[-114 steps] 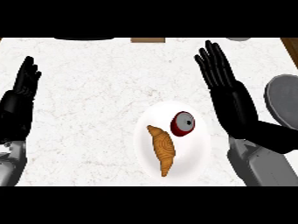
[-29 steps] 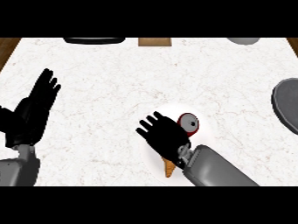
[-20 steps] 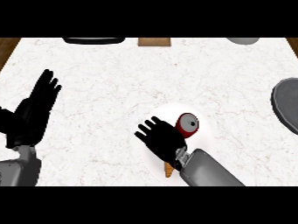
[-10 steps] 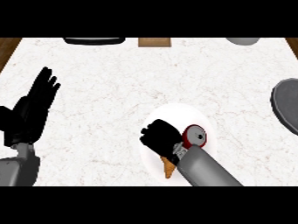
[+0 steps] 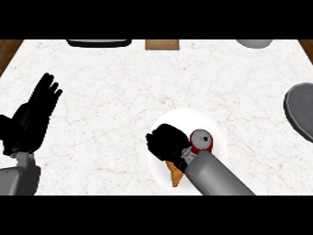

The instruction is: Pick the croissant from the plate and place it in the pan

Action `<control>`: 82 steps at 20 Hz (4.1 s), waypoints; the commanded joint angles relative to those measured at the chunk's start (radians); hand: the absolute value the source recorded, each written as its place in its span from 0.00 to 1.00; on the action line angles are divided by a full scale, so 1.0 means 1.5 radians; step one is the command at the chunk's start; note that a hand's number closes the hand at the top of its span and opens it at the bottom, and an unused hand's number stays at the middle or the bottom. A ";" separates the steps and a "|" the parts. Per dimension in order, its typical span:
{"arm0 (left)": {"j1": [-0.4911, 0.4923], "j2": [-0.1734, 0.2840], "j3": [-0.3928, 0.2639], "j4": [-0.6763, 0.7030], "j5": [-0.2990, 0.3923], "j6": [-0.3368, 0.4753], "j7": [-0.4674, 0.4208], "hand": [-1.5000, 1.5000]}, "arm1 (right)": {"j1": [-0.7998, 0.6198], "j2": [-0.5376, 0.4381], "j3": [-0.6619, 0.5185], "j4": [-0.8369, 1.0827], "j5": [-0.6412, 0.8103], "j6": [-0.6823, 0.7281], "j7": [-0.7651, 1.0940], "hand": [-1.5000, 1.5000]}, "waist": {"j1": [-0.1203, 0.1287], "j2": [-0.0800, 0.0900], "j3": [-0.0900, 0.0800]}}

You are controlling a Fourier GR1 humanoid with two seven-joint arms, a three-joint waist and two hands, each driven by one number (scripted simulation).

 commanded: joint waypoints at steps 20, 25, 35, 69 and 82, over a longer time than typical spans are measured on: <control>0.004 -0.019 -0.015 -0.020 -0.022 0.023 0.024 0.50 | -0.043 -0.028 -0.337 -0.371 0.122 -0.018 0.616 1.00 | -0.010 0.003 0.002; 0.024 -0.024 -0.006 -0.018 -0.017 0.015 0.000 0.50 | 0.014 -0.072 -0.383 -0.482 0.097 0.018 0.604 1.00 | -0.007 0.005 0.002; -0.013 0.012 0.038 0.042 0.015 -0.032 -0.029 0.50 | 0.018 -0.204 -0.612 -0.392 -0.022 -0.093 0.486 1.00 | -0.006 0.008 0.002; -0.015 -0.029 -0.002 -0.005 -0.020 -0.004 0.005 0.50 | -0.073 -0.431 -0.875 0.540 -0.273 -0.445 -0.014 0.00 | 0.014 0.013 0.004; 0.002 -0.016 0.013 -0.016 -0.023 0.001 0.015 0.50 | 0.017 -0.492 -1.105 0.518 -0.562 -0.273 -0.225 0.00 | -0.011 0.006 0.004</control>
